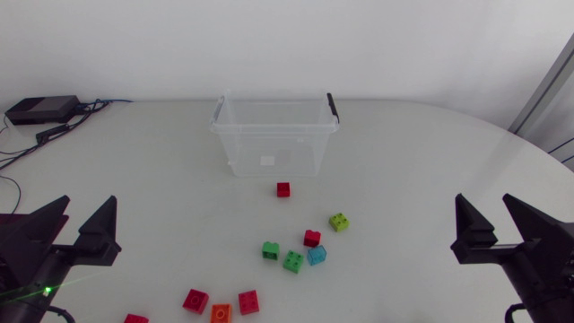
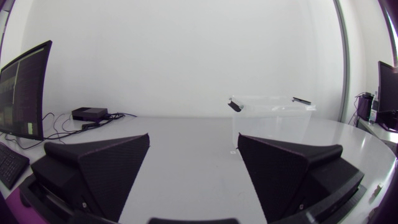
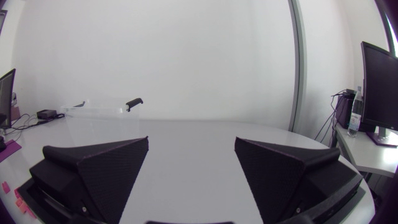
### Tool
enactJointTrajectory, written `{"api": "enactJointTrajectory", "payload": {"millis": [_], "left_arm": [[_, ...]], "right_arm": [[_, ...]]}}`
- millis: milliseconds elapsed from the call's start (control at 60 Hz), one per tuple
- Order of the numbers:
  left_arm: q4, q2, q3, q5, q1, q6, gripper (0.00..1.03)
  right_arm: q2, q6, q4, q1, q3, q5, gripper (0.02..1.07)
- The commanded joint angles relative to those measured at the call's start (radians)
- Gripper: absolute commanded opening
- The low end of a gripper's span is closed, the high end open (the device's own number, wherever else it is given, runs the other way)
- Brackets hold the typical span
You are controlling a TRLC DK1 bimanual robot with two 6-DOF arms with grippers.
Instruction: Pick up the duplo bricks and place them in the container
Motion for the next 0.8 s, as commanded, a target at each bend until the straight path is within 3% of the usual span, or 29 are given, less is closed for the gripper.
{"api": "enactJointTrajectory", "payload": {"millis": [0,567,783], "left_arm": [[-0.002,-0.009,-0.015,-0.003,-0.009,-0.016,0.99],[-0.004,-0.010,-0.010,-0.003,-0.014,-0.015,0.99],[-0.047,0.132,0.140,-0.003,-0.008,-0.026,0.99]], "right_arm": [[-0.006,0.025,-0.007,0.005,-0.024,-0.003,1.02],[-0.007,0.024,-0.004,0.006,-0.024,-0.003,1.02],[-0.001,0.027,-0.004,0.039,0.018,-0.001,1.02]]}}
